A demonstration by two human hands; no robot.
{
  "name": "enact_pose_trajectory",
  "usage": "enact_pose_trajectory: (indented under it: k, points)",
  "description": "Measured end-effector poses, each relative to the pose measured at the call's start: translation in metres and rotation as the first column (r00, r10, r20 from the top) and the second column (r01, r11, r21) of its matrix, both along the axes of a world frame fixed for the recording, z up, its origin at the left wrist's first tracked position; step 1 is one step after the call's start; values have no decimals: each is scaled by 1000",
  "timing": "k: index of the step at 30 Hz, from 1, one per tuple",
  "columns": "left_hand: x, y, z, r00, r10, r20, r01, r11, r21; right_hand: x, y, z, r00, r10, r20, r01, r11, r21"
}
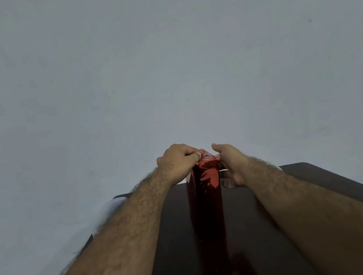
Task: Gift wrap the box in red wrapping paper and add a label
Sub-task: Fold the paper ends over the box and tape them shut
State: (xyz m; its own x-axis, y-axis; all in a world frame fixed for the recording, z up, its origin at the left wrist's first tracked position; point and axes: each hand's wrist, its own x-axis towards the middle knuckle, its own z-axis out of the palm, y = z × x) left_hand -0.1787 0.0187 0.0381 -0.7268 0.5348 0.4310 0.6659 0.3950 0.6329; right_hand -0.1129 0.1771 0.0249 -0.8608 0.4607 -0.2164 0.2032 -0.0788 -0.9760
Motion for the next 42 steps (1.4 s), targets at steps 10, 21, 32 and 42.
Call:
enact_pose_trajectory:
  k: [10, 21, 32, 42]
  points:
    - [7, 3, 5, 999, 24, -23, -25, 999, -47, 18, -2, 9, 1000, 19, -3, -19, 1000, 2]
    - [2, 4, 7, 998, 50, -39, -53, 997, -61, 16, -10, 17, 999, -9, 45, 10, 999, -31]
    - [5, 6, 8, 999, 37, -31, -40, 996, -84, 20, 7, 14, 986, -55, -157, 105, 937, 332]
    - [26, -2, -5, 881, -327, 343, 162, 889, 429, 34, 1, 9, 950, -20, -312, 230, 719, 656]
